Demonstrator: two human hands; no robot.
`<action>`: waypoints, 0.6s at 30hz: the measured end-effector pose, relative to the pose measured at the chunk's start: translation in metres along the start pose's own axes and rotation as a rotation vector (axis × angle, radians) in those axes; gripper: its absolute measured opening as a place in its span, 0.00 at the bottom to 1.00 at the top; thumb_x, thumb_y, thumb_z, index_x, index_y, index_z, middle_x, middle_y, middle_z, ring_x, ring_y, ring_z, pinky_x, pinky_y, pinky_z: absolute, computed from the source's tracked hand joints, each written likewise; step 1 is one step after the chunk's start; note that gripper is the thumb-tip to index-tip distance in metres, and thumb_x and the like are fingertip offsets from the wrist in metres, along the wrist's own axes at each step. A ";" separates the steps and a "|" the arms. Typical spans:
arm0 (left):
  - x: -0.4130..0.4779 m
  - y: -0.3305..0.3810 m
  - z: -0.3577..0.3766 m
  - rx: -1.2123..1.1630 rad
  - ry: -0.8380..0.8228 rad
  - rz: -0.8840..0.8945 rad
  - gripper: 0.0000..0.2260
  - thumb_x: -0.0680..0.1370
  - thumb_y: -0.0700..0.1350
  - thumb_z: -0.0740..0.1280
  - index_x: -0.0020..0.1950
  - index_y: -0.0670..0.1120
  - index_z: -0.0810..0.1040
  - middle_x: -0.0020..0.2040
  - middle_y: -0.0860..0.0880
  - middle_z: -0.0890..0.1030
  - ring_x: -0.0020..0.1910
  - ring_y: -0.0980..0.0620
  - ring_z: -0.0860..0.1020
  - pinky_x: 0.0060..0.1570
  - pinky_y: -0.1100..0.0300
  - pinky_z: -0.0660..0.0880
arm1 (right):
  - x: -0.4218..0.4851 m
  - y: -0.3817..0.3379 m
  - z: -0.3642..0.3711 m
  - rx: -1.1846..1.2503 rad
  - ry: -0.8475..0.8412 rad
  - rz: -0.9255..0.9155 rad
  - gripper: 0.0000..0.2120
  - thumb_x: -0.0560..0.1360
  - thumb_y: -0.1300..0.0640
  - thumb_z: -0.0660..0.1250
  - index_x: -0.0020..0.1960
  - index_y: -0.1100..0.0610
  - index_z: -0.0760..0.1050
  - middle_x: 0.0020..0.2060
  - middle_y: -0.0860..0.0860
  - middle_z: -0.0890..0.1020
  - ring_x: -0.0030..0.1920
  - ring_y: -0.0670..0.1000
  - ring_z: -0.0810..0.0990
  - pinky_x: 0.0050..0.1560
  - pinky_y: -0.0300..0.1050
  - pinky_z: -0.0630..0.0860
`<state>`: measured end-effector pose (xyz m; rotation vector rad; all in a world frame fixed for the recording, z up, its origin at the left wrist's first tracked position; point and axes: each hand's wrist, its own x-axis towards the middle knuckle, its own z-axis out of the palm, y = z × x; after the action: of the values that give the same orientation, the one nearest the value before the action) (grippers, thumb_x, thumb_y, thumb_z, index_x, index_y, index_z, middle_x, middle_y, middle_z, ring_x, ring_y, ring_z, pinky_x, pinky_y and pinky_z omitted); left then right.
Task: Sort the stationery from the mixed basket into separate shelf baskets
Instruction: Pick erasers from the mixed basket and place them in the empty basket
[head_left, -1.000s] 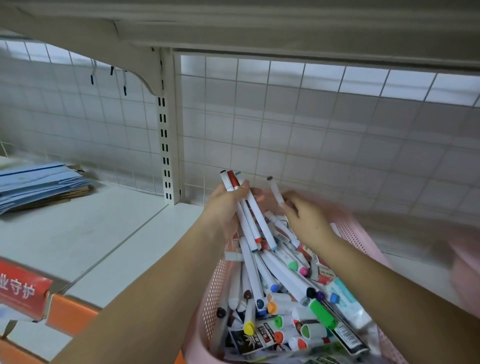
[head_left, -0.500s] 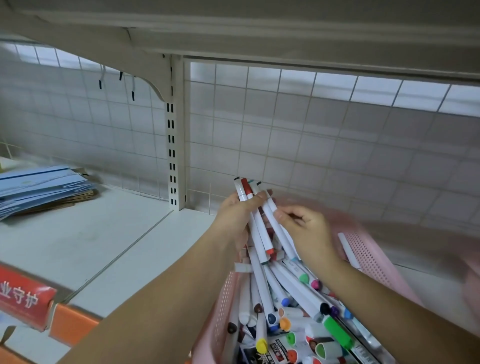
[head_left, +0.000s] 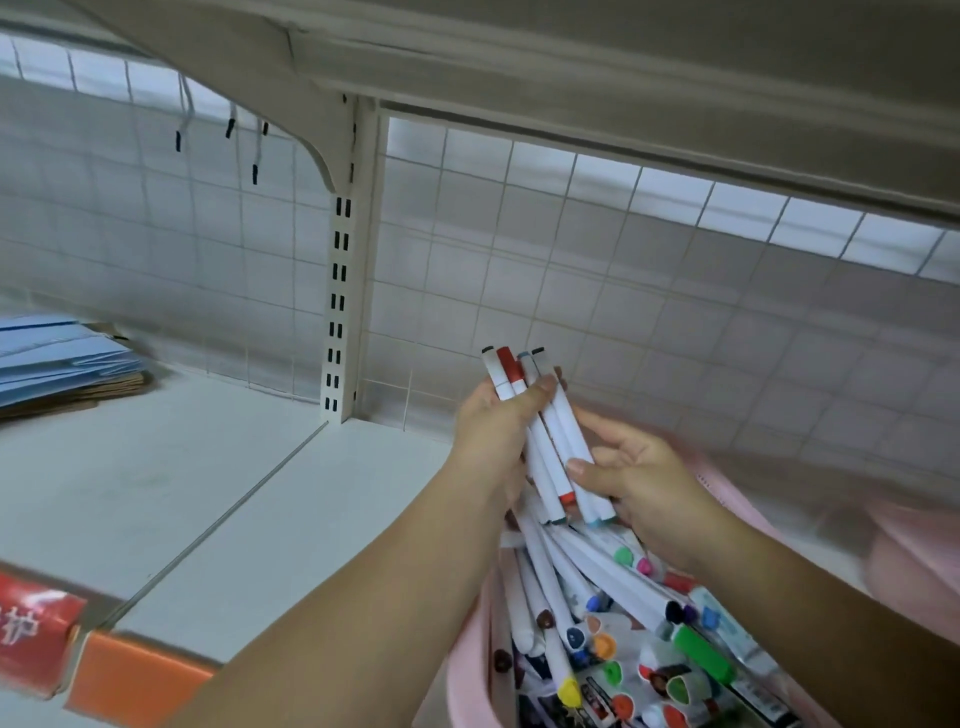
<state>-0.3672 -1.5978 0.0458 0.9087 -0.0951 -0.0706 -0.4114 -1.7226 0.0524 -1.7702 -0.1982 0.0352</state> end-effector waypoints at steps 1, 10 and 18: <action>-0.001 0.000 0.002 0.006 -0.027 -0.013 0.04 0.74 0.36 0.68 0.47 0.43 0.77 0.44 0.44 0.82 0.40 0.48 0.81 0.44 0.54 0.79 | -0.003 -0.001 -0.001 0.020 0.010 0.001 0.23 0.73 0.73 0.62 0.57 0.47 0.75 0.44 0.58 0.85 0.41 0.53 0.85 0.39 0.43 0.81; -0.030 0.014 0.036 0.076 -0.183 0.011 0.11 0.74 0.31 0.65 0.56 0.37 0.74 0.46 0.45 0.83 0.41 0.51 0.82 0.45 0.56 0.80 | -0.049 -0.027 -0.010 -0.073 0.157 -0.090 0.20 0.73 0.72 0.64 0.50 0.48 0.77 0.42 0.49 0.86 0.39 0.47 0.84 0.37 0.39 0.81; -0.087 0.002 0.116 0.195 -0.240 0.054 0.08 0.74 0.30 0.65 0.48 0.39 0.78 0.40 0.46 0.83 0.40 0.50 0.82 0.43 0.58 0.79 | -0.146 -0.050 -0.094 -0.829 0.402 -0.173 0.17 0.77 0.62 0.63 0.65 0.60 0.73 0.64 0.54 0.76 0.63 0.49 0.74 0.57 0.33 0.64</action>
<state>-0.4664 -1.6791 0.1138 1.0896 -0.3549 -0.1212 -0.5479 -1.8264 0.1080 -2.5226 -0.0695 -0.6013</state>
